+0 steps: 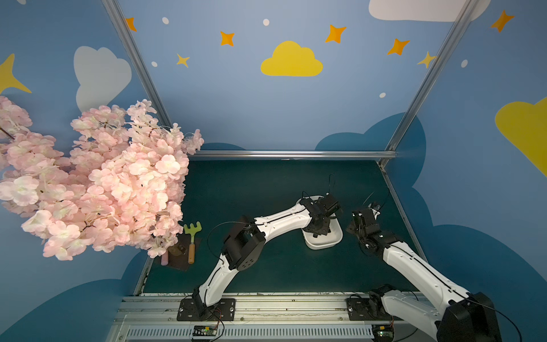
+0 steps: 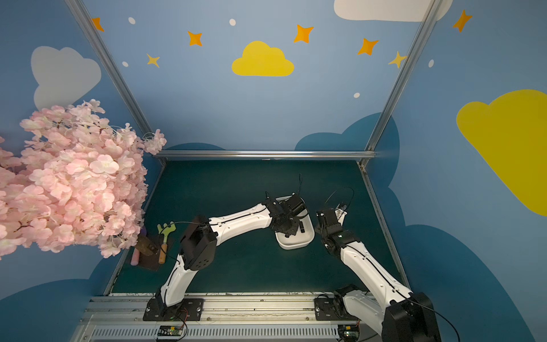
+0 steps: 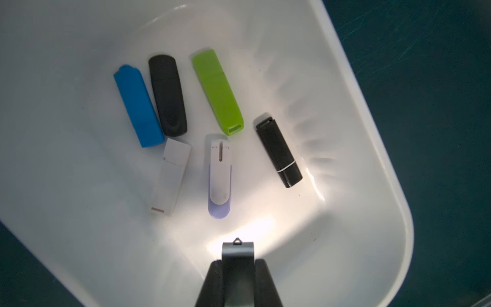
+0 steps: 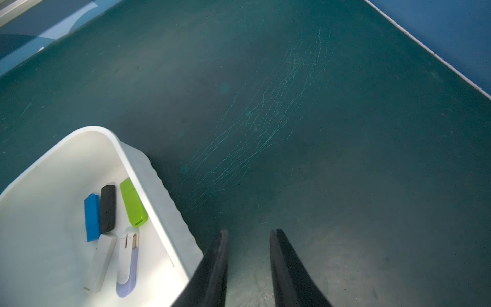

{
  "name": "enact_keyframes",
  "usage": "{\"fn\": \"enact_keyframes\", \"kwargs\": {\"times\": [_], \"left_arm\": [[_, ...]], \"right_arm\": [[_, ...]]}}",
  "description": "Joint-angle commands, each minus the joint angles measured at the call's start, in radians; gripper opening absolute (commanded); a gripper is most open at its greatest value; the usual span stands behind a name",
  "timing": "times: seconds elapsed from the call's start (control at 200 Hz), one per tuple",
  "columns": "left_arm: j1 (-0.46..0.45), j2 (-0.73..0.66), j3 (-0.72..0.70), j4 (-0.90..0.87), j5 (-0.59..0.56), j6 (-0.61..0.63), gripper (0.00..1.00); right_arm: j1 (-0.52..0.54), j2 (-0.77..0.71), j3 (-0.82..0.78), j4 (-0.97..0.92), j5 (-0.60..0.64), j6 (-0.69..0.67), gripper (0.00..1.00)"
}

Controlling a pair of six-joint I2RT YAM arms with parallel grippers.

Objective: Put the usb flash drive into the storage box
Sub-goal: Place the USB flash in the storage box.

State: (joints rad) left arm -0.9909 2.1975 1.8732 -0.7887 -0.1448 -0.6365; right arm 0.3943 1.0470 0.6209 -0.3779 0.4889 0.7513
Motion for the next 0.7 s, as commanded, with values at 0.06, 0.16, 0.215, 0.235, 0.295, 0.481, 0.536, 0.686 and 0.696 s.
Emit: {"fn": "enact_keyframes", "kwargs": {"times": [0.06,0.16,0.215,0.235,0.295,0.481,0.536,0.686,0.696], "left_arm": [[-0.036,-0.016,-0.059,-0.043,-0.040,-0.039,0.10],[-0.041,-0.021,-0.092,-0.041,-0.044,-0.055,0.11],[-0.040,-0.019,-0.097,-0.041,-0.047,-0.057,0.12],[-0.041,-0.017,-0.097,-0.041,-0.046,-0.056,0.12],[-0.041,-0.015,-0.097,-0.041,-0.045,-0.054,0.14],[-0.040,-0.017,-0.089,-0.043,-0.051,-0.047,0.24],[-0.040,-0.021,-0.086,-0.043,-0.052,-0.043,0.28],[-0.040,-0.042,-0.062,-0.051,-0.061,-0.025,0.40],[-0.040,-0.045,-0.058,-0.054,-0.062,-0.024,0.40]], "right_arm": [[-0.005,0.013,0.031,0.000,-0.004,0.009,0.32],[-0.006,0.018,0.031,0.005,-0.011,0.010,0.32],[-0.006,0.021,0.032,0.005,-0.013,0.010,0.32],[-0.007,0.022,0.034,0.005,-0.012,0.010,0.32],[-0.006,0.027,0.034,0.007,-0.015,0.010,0.32],[-0.006,0.032,0.034,0.008,-0.016,0.010,0.31],[-0.007,0.034,0.034,0.009,-0.019,0.010,0.31],[-0.008,0.042,0.037,0.010,-0.022,0.010,0.31],[-0.009,0.042,0.037,0.010,-0.023,0.010,0.31]]}}
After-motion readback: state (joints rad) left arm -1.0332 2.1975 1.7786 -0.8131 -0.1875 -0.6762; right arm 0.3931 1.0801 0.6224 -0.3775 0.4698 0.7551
